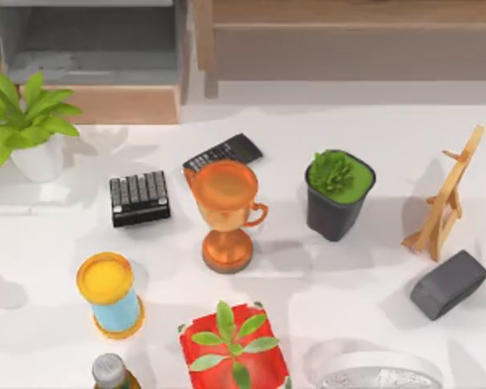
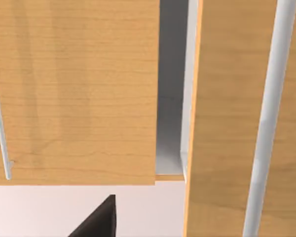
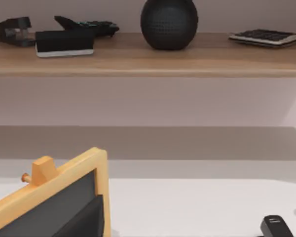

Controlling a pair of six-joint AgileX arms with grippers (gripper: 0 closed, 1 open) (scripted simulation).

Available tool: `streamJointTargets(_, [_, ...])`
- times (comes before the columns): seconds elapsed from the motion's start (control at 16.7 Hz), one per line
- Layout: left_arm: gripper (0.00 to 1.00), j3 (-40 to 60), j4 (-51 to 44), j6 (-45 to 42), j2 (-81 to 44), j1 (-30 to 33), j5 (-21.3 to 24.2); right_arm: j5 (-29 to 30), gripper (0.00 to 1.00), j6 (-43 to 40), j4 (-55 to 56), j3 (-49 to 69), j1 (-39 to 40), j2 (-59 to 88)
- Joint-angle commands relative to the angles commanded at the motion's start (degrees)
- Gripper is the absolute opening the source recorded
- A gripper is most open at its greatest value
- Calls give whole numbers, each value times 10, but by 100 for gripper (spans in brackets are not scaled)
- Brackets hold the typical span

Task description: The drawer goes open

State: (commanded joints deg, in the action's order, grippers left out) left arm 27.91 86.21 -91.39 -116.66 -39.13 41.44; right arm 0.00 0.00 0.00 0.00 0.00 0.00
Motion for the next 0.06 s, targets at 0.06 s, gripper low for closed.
streamJointTargets(0.06, [100, 0, 0, 0, 0, 0, 0, 0, 100, 0, 0, 0, 0, 0])
